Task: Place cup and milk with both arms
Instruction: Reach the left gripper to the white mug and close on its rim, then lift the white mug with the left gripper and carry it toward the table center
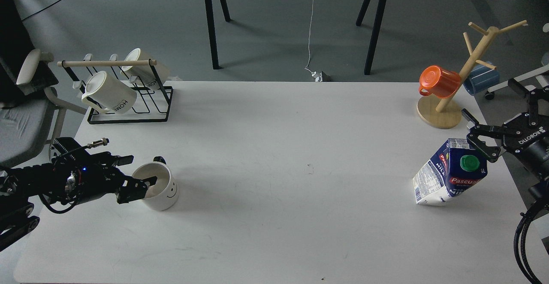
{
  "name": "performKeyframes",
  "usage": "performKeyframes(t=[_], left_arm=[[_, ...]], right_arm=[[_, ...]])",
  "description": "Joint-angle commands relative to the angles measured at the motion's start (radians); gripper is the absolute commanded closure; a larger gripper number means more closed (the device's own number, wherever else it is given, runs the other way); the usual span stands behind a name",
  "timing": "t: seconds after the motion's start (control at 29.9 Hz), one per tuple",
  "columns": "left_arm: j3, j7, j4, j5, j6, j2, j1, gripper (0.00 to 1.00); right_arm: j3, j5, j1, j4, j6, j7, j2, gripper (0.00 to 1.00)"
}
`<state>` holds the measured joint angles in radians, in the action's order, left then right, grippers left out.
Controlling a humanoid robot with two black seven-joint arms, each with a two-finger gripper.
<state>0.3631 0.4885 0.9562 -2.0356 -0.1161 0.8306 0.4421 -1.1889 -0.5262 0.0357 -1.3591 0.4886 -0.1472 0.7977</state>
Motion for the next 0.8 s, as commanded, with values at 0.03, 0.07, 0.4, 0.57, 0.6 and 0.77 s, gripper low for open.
performKeyframes(t=[0.03, 0.07, 0.4, 0.57, 0.6, 0.77], left_arm=[[-0.001, 0.0, -0.011, -0.005, 0.0, -0.013, 0.0, 0.17], [-0.001, 0.0, -0.011, -0.008, 0.0, -0.013, 0.0, 0.21], [-0.001, 0.0, -0.017, -0.063, -0.135, -0.022, 0.001, 0.93], [-0.001, 0.0, -0.014, -0.063, -0.135, -0.024, 0.004, 0.98], [-0.001, 0.0, -0.007, -0.063, -0.137, -0.025, 0.004, 0.98], [0.002, 0.0, 0.036, -0.061, -0.135, -0.019, 0.012, 0.99]], right_arm=[[0.0, 0.0, -0.005, 0.0, 0.0, 0.0, 0.0, 0.02], [0.0, 0.0, -0.005, 0.0, 0.0, 0.0, 0.0, 0.02], [0.002, 0.0, -0.019, 0.002, 0.0, 0.0, 0.0, 0.02], [0.002, 0.0, -0.028, 0.002, 0.0, 0.0, -0.002, 0.02], [0.0, 0.0, -0.031, 0.002, 0.0, 0.0, -0.002, 0.02], [0.002, 0.0, -0.045, 0.002, 0.0, 0.0, -0.002, 0.02]])
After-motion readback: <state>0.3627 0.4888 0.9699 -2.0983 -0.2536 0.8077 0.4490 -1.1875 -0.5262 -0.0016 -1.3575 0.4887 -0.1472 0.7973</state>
